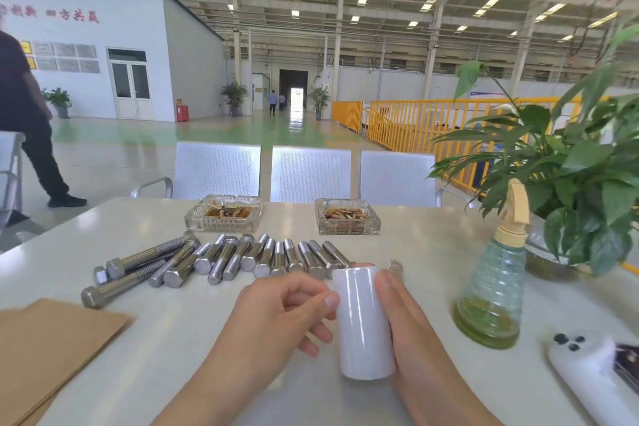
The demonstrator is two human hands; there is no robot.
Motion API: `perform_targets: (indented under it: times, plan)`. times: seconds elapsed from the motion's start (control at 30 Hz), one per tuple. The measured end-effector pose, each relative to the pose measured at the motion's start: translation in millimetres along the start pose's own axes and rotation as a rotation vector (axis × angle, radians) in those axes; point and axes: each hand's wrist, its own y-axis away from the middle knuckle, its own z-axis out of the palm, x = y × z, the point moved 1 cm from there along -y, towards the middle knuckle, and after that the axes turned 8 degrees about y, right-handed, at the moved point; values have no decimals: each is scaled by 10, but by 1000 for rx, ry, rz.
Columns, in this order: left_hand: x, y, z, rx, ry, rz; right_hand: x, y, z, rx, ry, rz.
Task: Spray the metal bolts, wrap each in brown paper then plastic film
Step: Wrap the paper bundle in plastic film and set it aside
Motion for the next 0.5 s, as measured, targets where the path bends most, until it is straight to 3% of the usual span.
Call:
perform_targets:
  times: [0.23,0.37,0.5]
  plan:
    - [3,37,37,59,-156,54,72,-17,9,36,191,-53]
    - [-6,34,52,91,-289,129,85,-10,12,49,213,-27]
    - [0,17,18,89,-236,140,68,-20,23,58,115,36]
